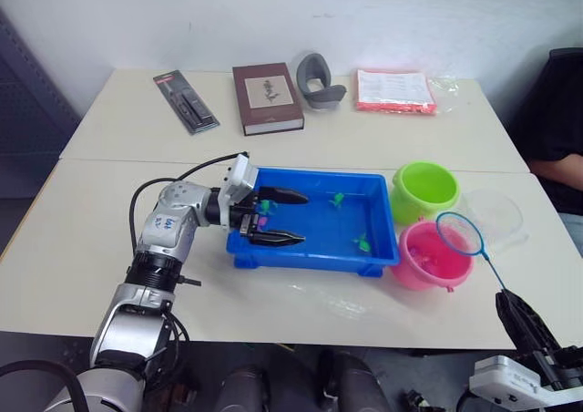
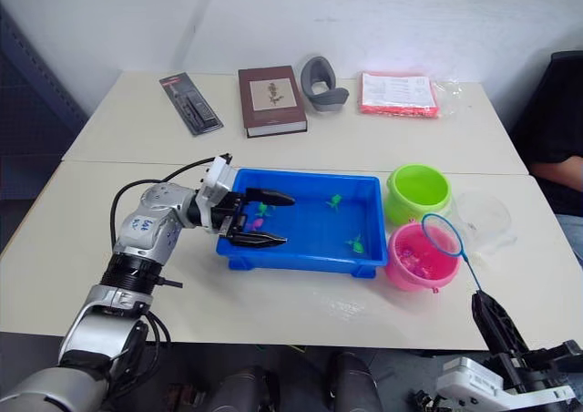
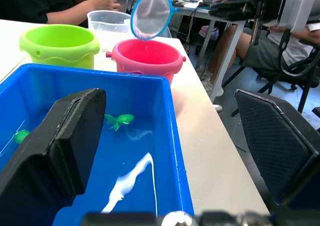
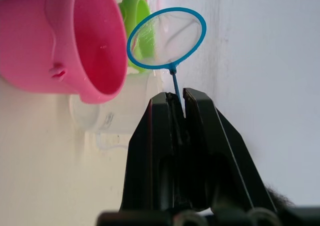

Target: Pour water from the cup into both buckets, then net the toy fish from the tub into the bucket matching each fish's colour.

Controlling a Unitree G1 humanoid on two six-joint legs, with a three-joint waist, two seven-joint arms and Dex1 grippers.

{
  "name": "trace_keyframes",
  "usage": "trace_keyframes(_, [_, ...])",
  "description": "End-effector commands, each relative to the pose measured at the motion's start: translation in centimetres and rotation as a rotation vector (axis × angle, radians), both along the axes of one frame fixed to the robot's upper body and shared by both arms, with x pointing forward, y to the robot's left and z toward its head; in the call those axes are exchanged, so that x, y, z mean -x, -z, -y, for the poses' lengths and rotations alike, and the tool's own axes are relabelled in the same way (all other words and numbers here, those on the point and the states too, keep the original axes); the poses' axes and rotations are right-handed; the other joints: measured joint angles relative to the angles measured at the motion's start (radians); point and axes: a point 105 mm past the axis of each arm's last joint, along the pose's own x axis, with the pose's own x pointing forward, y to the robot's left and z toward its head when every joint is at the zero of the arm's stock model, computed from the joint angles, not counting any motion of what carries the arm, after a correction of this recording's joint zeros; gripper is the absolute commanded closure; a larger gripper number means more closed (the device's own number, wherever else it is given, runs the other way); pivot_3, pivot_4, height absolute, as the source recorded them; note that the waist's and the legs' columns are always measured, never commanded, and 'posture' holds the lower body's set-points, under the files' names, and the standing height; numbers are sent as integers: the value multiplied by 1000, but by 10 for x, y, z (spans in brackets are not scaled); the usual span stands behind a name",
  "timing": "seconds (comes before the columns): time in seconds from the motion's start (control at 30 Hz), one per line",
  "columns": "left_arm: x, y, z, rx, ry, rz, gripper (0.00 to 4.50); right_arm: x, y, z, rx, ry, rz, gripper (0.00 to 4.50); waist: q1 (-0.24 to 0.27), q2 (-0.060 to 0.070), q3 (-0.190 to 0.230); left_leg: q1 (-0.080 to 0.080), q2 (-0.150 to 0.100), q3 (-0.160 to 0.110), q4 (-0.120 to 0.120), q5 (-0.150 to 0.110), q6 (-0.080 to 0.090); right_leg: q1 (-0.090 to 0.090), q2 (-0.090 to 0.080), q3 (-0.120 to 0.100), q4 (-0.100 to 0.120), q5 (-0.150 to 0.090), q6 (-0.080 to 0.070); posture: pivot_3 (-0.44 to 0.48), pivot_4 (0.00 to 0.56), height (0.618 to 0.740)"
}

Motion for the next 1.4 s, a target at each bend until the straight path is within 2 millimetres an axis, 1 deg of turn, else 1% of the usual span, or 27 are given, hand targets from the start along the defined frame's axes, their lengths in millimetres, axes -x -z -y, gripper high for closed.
trace_keyframes(0.03, [2, -5, -13, 46, -26, 53, 63, -9, -23, -18, -495, -126, -20, 4500, -6, 0, 0, 1, 0, 0, 0, 0, 0, 0, 0, 0, 0, 0, 0, 0, 150, 740])
trace_keyframes(0.1, [3, -5, -19, 50, -47, 65, 63, -11, -31, -30, -709, -209, -94, 4500, -9, 0, 0, 2, 1, 0, 0, 0, 0, 1, -1, 0, 1, 0, -1, 0, 150, 740])
trace_keyframes(0.13, [2, -6, -26, 60, -75, 72, 63, -12, -36, -38, -791, -259, -149, 4500, -11, 0, 0, 3, 1, 0, 0, 0, 0, 1, -1, 0, 2, -1, -1, 0, 150, 740])
trace_keyframes(0.2, [-5, -10, -39, 72, -143, 77, 63, -18, -44, -53, -880, -359, -275, 4500, -13, -1, 0, 4, 1, 0, 0, 0, 0, 1, -3, 0, 3, -1, -1, 0, 150, 740])
trace_keyframes(0.23, [-8, -9, -48, 72, -188, 82, 63, -24, -46, -57, -915, -391, -337, 4500, -17, -1, 0, 4, 2, -1, 1, 0, 1, 2, -3, 0, 3, -1, -1, 0, 150, 740])
trace_keyframes(0.3, [-7, -5, -65, 57, -255, 90, 63, -34, -45, -64, -938, -425, -454, 4500, -20, -2, 0, 4, 2, -1, 1, -1, 2, 2, -6, 0, 3, 0, -2, 0, 150, 740])
trace_keyframes(0.4, [1, 0, -93, 28, -328, 63, 63, -54, -40, -72, -943, -435, -604, 4500, -21, -1, 0, 6, 2, -1, -1, -1, 2, 3, -10, -1, 3, -1, -3, 0, 150, 740])
trace_keyframes(0.43, [2, 2, -102, 7, -350, 57, 63, -64, -37, -71, -953, -399, -644, 4500, -24, -2, 0, 7, 2, -1, -1, -1, 2, 3, -9, -1, 3, -1, -3, 0, 150, 740])
trace_keyframes(0.47, [3, 7, -114, -28, -387, 62, 63, -75, -35, -76, -940, -404, -688, 4500, -22, -3, 0, 7, 3, -1, -1, -1, 2, 2, -9, -2, 3, -1, -3, 0, 150, 740])
trace_keyframes(0.57, [5, 10, -138, -72, -462, 64, 63, -100, -36, -90, -894, -435, -734, 4500, -16, -4, 1, 5, 2, -1, 1, -1, 1, 1, -11, -3, 4, -1, -3, 0, 150, 740])
trace_keyframes(0.67, [11, 9, -152, -95, -493, 54, 63, -127, -36, -107, -817, -465, -735, 4500, -20, -3, 1, 3, 1, -3, 0, -1, 2, 1, -14, -6, 3, -1, -4, 0, 150, 740])
trace_keyframes(0.73, [14, 8, -156, -109, -499, 53, 63, -140, -33, -118, -764, -472, -742, 4500, -15, -2, 1, -1, 0, -4, 1, -1, 2, -2, -15, -7, 3, -1, -3, 0, 150, 740])
trace_keyframes(0.83, [13, 7, -163, -133, -521, 62, 63, -150, -29, -141, -719, -506, -784, 4500, -18, -2, 1, -7, -2, -3, 1, -1, 2, -8, -15, -11, 7, 0, -2, 0, 150, 740])
trace_keyframes(0.9, [13, 9, -162, -152, -520, 58, 63, -151, -27, -157, -721, -531, -836, 4500, -21, -3, 1, -10, -3, -2, 2, -1, 3, -11, -13, -16, 7, 0, -1, 0, 150, 740])
trace_keyframes(0.97, [13, 13, -156, -156, -510, 45, 63, -155, -26, -167, -718, -534, -864, 4500, -21, -2, 1, -12, -3, -1, 2, -1, 3, -13, -12, -21, 7, 1, 0, 0, 150, 740])
trace_keyframes(1.1, [15, 29, -141, -183, -470, 23, 63, -167, -12, -173, -691, -450, -918, 4500, -21, -2, 1, -15, -4, -3, 4, 0, 3, -13, -12, -24, 7, 1, 1, 0, 150, 740])
trace_keyframes(1.2, [13, 29, -133, -164, -470, 27, 63, -171, -8, -172, -679, -413, -934, 4500, -20, -2, 1, -18, -4, -5, 5, 0, 4, -14, -13, -26, 7, 1, 1, 0, 150, 740])
trace_keyframes(1.3, [12, 30, -130, -166, -475, 34, 63, -174, -10, -171, -695, -400, -923, 4500, -22, -2, 1, -18, -4, -5, 5, 0, 4, -14, -12, -27, 7, 1, 1, 0, 150, 740])
trace_keyframes(1.4, [12, 31, -134, -170, -492, 46, 63, -175, -11, -171, -716, -397, -943, 4500, -26, -2, 1, -18, -3, -5, 5, 0, 3, -14, -11, -26, 7, 1, 1, 0, 150, 740])
